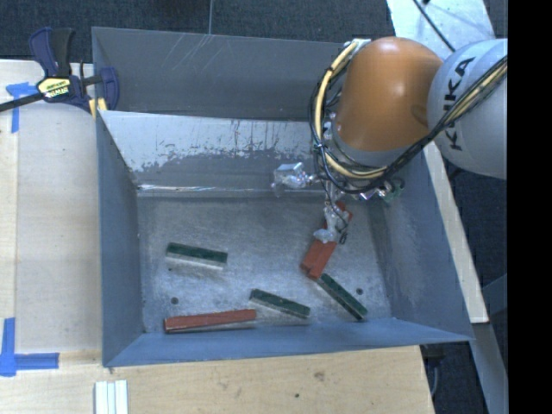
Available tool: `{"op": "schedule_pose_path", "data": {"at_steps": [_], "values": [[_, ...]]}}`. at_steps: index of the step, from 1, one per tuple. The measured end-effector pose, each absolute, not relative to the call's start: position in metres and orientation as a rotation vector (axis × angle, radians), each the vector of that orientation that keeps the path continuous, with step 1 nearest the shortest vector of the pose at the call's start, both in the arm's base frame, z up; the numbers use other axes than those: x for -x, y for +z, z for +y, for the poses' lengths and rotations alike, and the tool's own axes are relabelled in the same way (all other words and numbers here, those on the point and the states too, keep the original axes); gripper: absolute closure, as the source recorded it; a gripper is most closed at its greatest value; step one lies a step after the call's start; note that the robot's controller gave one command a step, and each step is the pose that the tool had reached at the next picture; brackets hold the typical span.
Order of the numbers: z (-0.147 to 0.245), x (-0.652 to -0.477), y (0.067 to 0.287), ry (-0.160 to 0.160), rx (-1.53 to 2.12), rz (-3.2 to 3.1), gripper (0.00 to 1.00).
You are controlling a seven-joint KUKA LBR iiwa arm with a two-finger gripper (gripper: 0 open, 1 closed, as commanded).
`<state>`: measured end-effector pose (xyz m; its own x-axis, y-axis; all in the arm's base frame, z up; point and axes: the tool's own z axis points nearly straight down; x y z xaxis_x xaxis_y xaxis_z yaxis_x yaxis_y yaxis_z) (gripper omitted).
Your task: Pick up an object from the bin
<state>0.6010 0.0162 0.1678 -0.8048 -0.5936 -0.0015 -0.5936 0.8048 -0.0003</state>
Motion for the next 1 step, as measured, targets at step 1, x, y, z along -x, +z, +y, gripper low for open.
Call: {"op": "schedule_pose_path", "data": {"at_steps": [1], "values": [[-0.0305,-0.6018,0.176,-0.003,1.006,2.969,0.0]]}}
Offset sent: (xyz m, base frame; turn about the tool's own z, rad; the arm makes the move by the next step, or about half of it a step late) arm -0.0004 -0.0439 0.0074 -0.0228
